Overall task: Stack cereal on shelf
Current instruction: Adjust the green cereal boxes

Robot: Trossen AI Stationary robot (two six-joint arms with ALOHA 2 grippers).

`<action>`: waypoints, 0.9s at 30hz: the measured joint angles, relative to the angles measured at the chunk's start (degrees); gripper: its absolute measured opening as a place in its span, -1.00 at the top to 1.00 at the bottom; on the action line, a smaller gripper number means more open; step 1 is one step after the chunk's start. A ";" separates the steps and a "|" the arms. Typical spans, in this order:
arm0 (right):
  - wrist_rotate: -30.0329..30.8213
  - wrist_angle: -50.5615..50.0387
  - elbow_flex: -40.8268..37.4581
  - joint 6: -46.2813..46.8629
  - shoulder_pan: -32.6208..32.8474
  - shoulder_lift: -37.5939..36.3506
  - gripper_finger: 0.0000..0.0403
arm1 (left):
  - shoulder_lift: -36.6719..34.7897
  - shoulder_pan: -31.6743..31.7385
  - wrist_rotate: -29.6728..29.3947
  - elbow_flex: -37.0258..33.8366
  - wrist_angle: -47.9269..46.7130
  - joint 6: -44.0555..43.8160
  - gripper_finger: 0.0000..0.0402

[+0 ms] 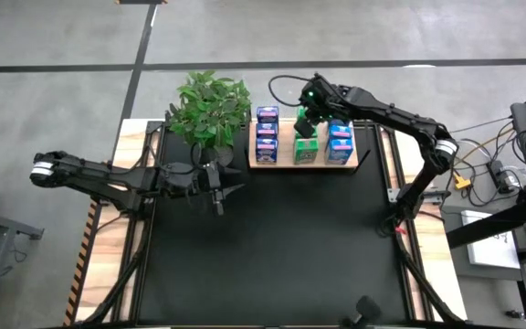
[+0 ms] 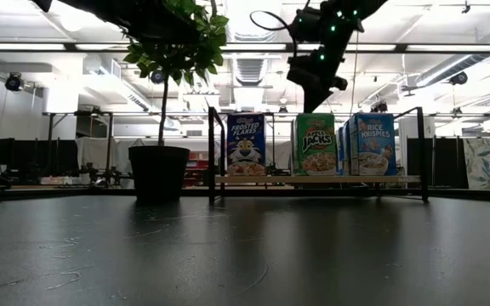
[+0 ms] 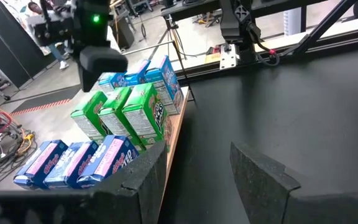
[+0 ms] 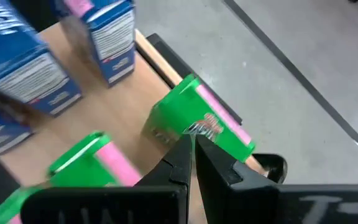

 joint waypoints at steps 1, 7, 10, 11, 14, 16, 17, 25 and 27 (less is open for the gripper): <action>-0.02 0.60 0.00 -0.19 -0.48 0.42 0.94 | 0.00 -0.02 0.01 0.00 0.00 0.00 0.20; -0.05 2.76 0.00 -1.57 -1.53 2.89 0.94 | 0.00 -0.02 0.00 0.00 -0.22 0.18 0.20; -0.05 2.81 -0.02 -1.55 -1.64 3.95 0.94 | 0.00 0.00 0.00 0.00 -0.28 0.49 0.20; -0.07 2.81 -0.02 -1.54 -1.64 4.16 0.94 | 0.00 0.00 0.01 0.00 -0.34 0.77 0.20; -0.08 2.81 -0.02 -0.82 -1.62 4.38 0.94 | 0.00 -0.02 0.00 0.00 -0.35 1.19 0.20; -0.12 2.80 -0.02 -0.07 -1.62 4.38 0.94 | 0.00 0.00 0.02 0.00 -0.35 1.37 0.20; -0.24 2.78 -0.02 0.53 -1.62 4.38 0.94 | 0.00 -0.02 0.00 0.00 -0.35 1.46 0.20; -1.66 2.89 -0.02 1.08 -1.60 4.31 0.94 | 0.00 0.00 0.00 0.00 -0.31 2.47 0.20; -2.36 3.22 -0.02 1.51 -1.60 4.31 0.94 | 0.00 0.00 0.00 0.00 -0.29 2.49 0.20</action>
